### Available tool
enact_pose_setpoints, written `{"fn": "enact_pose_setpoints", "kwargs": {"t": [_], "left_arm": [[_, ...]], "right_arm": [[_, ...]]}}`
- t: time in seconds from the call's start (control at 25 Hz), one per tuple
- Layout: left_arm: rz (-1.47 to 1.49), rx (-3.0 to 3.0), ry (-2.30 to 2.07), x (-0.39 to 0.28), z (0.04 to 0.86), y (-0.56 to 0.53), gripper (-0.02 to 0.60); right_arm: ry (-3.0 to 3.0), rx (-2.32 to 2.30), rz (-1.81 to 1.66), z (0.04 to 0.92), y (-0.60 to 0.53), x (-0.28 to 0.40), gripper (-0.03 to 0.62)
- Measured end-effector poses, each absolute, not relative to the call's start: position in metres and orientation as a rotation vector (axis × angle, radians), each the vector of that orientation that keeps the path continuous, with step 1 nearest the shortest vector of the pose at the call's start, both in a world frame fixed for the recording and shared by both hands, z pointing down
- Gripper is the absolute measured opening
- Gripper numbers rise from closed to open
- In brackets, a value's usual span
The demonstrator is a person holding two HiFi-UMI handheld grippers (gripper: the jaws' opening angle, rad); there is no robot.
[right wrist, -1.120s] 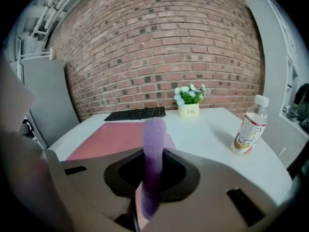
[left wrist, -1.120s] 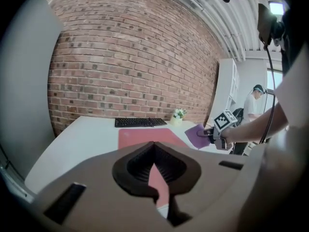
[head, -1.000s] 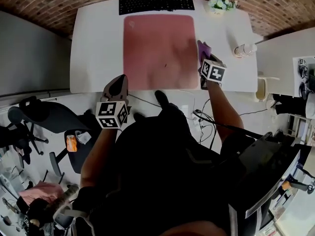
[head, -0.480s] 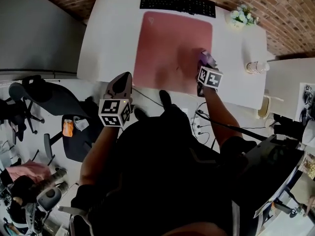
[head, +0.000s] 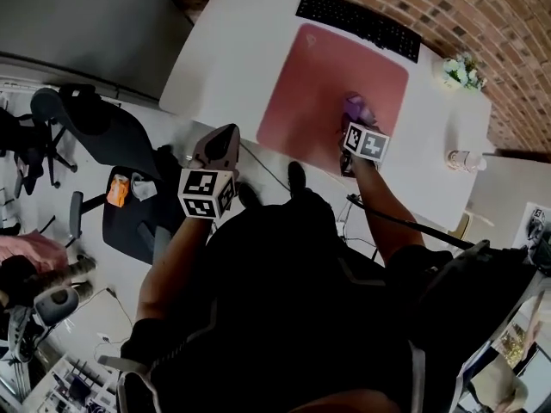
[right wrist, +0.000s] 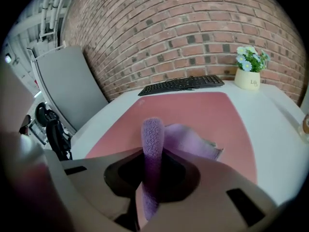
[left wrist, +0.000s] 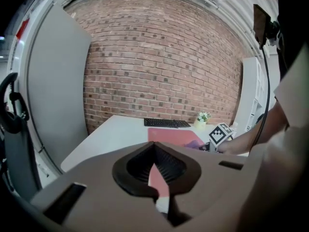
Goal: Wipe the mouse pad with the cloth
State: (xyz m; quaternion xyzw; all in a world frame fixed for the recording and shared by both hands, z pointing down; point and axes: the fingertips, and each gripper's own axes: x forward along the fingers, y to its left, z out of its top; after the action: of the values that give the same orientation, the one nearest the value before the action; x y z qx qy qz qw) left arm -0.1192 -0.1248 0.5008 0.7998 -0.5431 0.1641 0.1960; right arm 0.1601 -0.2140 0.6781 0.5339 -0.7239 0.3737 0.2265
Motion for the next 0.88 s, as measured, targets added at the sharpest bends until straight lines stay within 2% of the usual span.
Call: {"fn": "enact_pose_setpoints", "kwargs": {"t": [0.88], "left_arm": [[0.364, 2.033, -1.818, -0.183, 0.484, -0.095, 0.002]], "right_arm": [[-2.182, 1.065, 0.981, 0.675, -0.261, -0.015, 0.06]]}}
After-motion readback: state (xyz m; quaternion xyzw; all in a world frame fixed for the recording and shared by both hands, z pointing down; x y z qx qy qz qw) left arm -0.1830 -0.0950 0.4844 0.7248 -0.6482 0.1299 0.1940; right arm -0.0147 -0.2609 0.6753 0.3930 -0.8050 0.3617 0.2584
